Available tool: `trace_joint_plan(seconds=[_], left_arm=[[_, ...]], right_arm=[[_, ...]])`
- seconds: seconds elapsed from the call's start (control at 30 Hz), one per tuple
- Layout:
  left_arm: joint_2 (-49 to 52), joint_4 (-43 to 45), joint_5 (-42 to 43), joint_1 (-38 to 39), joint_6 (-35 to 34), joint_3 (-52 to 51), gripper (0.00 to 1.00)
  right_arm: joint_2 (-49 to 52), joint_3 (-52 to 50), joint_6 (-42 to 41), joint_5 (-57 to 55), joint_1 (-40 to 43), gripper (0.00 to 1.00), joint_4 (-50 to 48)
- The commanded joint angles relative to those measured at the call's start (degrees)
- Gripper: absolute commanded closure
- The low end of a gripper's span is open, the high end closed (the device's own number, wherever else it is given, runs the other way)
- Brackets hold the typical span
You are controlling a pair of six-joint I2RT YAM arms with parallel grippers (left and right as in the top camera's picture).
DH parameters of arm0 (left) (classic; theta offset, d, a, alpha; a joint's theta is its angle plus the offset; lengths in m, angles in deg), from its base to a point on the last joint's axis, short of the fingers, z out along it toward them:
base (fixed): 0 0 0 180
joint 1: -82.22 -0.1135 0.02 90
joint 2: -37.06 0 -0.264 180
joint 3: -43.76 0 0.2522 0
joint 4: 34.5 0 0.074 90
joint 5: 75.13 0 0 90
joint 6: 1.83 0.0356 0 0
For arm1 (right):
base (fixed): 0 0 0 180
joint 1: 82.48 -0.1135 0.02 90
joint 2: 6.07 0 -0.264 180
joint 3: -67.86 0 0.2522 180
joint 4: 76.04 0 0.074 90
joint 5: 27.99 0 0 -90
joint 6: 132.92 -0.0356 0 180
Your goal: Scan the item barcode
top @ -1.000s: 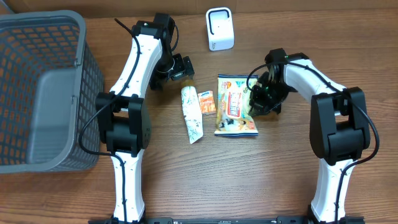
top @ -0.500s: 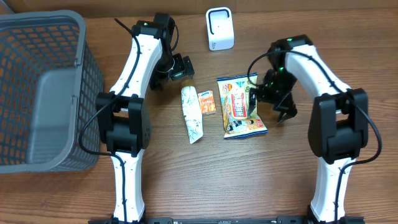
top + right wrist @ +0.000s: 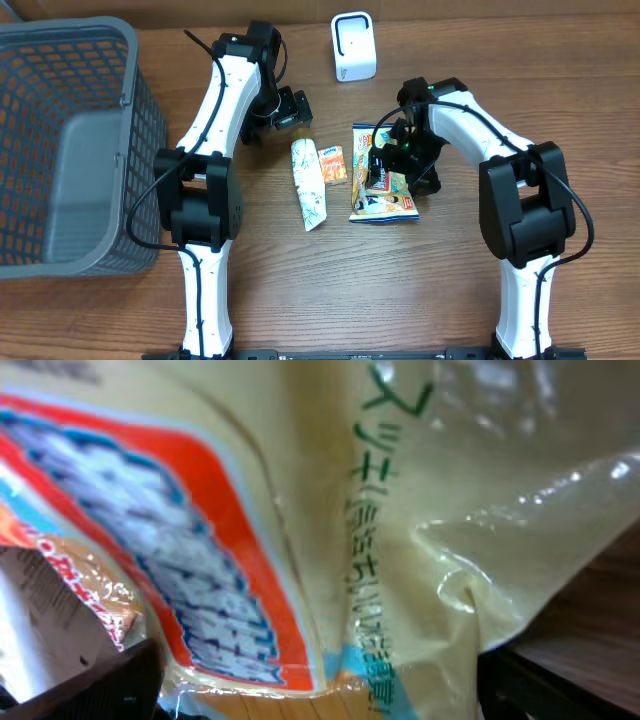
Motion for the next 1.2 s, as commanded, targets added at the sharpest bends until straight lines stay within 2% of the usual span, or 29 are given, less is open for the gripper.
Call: trace_joint_plan(seconds=[0.0, 0.07, 0.13, 0.17, 0.27, 0.33, 0.37, 0.5, 0.77, 1.0, 1.1, 1.13, 1.17], left_arm=[[-1.05, 0.04, -0.72, -0.24, -0.13, -0.24, 0.00], [-1.05, 0.04, -0.72, -0.24, -0.13, -0.24, 0.00], [-1.05, 0.04, -0.74, -0.24, -0.13, -0.24, 0.00], [-1.05, 0.04, -0.72, -0.24, -0.13, -0.24, 0.00], [-1.05, 0.04, -0.72, -0.24, -0.13, -0.24, 0.00], [-1.05, 0.04, -0.72, -0.24, -0.13, -0.24, 0.00], [-1.05, 0.04, -0.72, -0.24, -0.13, -0.24, 0.00], [-1.05, 0.04, -0.72, -0.24, -0.13, -0.24, 0.00], [-1.05, 0.04, -0.72, -0.24, -0.13, -0.24, 0.00], [-1.05, 0.04, -0.72, -0.24, -0.13, -0.24, 0.00], [-1.05, 0.04, -0.72, -0.24, -0.13, -0.24, 0.00], [-1.05, 0.04, -0.72, -0.24, -0.13, -0.24, 0.00], [-1.05, 0.04, -0.72, -0.24, -0.13, -0.24, 0.00]], right_arm=[[0.11, -3.54, -5.84, 0.98, -0.42, 0.02, -5.60], [0.13, -5.95, -8.72, 0.98, -0.42, 0.06, -9.66], [0.13, -8.72, -10.51, 0.98, -0.42, 0.15, -14.05], [0.13, -9.90, -11.28, 0.50, -0.42, 0.28, -15.98], [0.13, -10.49, -11.34, -1.57, -0.39, 0.58, -18.01], [0.11, -10.10, -11.52, -2.51, -0.33, 0.90, -18.53], [0.11, -9.84, -11.50, -2.69, -0.22, 0.96, -18.51], [-0.68, -7.37, -12.20, -6.14, 0.66, 0.96, -16.41], [-7.10, 3.17, -14.47, -29.62, 2.03, 0.96, -0.48], [-10.43, 4.55, -11.69, -29.51, 1.60, 0.96, 3.19], [-10.47, 4.59, -11.58, -29.68, 2.03, 0.90, 4.13], [-10.47, 4.63, -10.95, -29.66, 2.21, 0.84, 4.15], [-10.45, 4.63, -10.75, -29.66, 2.29, 0.65, 4.31]])
